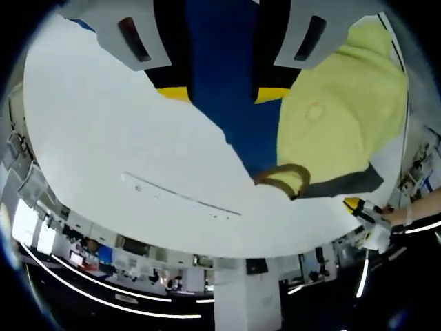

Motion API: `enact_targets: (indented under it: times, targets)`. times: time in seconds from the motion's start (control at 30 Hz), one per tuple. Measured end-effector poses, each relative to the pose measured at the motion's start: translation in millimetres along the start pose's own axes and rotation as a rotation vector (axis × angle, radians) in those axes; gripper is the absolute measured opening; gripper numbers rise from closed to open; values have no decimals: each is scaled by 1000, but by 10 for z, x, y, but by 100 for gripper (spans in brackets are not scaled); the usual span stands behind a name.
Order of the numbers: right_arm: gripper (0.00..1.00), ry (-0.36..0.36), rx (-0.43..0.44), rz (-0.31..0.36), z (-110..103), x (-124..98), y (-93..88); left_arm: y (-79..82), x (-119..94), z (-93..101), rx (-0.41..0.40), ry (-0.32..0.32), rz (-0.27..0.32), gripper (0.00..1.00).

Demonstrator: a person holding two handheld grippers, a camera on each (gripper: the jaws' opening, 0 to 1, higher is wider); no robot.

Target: Fold the garment on the visible template until the final outline fits inside the template.

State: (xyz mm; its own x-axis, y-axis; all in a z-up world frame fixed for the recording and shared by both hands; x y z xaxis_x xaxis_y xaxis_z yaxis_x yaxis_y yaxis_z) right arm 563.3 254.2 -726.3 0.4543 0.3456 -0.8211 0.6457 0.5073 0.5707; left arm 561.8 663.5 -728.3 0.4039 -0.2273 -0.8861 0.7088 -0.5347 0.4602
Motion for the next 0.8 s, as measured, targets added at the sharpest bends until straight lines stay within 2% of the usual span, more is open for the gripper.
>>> enact_targets:
  times: [0.13, 0.23, 0.37, 0.47, 0.53, 0.8]
  targets:
    - [33, -2, -21, -23, -15, 98, 3, -8, 29, -32, 15, 18, -10, 1]
    - [38, -5, -40, -21, -7, 123, 28, 9, 36, -44, -1, 15, -1, 1]
    - [30, 15, -7, -15, 1, 160, 66, -32, 80, -28, 20, 17, -26, 2]
    - [28, 11, -27, -24, -2, 192, 56, -40, 91, -23, 22, 20, -26, 3]
    - [28, 10, -27, -31, 24, 226, 41, -66, 115, -32, 42, 35, -39, 3]
    - [30, 21, -6, -39, 54, 288, 14, -124, 149, -53, 31, 32, -47, 5]
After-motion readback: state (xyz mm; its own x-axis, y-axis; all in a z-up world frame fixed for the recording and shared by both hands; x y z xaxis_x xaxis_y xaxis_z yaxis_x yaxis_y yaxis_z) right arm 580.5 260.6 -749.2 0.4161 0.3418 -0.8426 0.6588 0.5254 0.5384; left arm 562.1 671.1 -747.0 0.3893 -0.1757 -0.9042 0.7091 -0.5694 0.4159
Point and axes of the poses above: the point that each gripper's makers call its tool centre point, and the gripper's own axes: x roughly forward along the fingers, z roughly to its right, y roughly out of its top, the point moved 1 cm from there along -x, roughly backward along the fingers, and after that the axes turned 12 degrees about -z, right-handed, at the moved point
